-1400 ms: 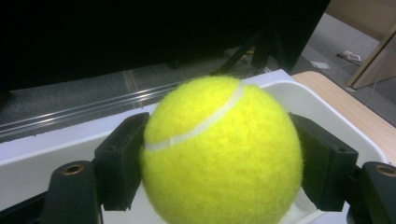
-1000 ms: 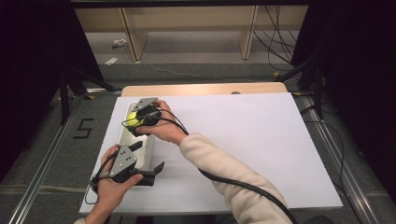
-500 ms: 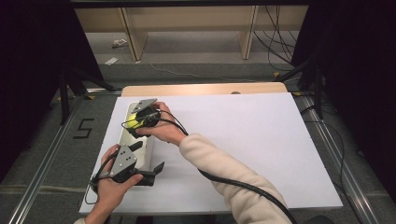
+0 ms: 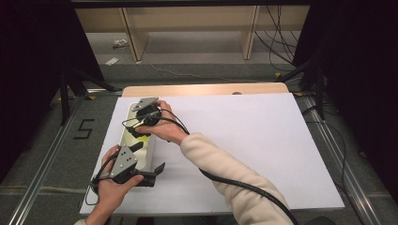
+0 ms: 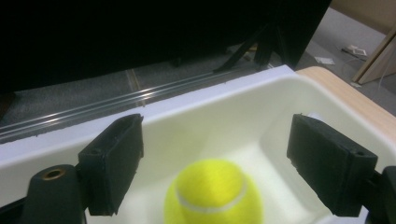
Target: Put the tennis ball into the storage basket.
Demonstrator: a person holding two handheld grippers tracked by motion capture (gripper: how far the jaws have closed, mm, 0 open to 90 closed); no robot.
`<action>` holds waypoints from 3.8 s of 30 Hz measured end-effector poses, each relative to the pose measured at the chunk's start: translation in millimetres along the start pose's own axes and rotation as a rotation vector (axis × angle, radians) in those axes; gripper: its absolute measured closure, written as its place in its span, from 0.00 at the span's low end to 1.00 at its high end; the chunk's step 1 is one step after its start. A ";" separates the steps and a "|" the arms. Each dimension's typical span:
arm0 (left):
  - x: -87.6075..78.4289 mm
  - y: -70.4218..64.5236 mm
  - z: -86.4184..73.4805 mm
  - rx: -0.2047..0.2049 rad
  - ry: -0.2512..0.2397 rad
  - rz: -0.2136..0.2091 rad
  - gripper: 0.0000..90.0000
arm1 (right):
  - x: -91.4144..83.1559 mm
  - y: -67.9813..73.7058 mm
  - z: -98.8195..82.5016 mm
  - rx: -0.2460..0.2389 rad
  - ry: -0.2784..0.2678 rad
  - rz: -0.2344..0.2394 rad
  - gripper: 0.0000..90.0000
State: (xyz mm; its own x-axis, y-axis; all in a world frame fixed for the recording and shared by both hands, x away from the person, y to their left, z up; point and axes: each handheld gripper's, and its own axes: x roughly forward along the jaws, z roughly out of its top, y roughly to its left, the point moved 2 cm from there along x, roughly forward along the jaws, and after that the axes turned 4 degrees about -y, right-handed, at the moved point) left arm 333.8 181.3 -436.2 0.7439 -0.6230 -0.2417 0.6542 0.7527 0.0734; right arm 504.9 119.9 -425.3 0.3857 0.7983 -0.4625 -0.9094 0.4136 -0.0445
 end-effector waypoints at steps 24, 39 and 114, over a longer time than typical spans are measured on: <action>0.5 0.2 -0.2 0.002 0.002 0.001 0.00 | -46.1 -17.1 -7.3 0.007 -0.029 -0.047 0.21; 0.8 -0.1 -0.1 0.000 0.002 0.002 0.00 | -76.8 -34.8 -23.8 0.035 -0.021 -0.093 0.21; 2.0 1.6 -0.2 -0.006 0.006 0.019 0.00 | -283.8 -94.2 -164.5 0.238 -0.015 -0.379 0.21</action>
State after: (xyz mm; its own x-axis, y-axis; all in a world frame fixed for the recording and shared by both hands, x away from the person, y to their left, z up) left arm 336.3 181.2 -436.7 0.7553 -0.6075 -0.2458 0.6392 0.7657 0.0718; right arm 455.4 -217.6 -435.6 0.6888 0.5761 -0.4400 -0.6427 0.7661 -0.0030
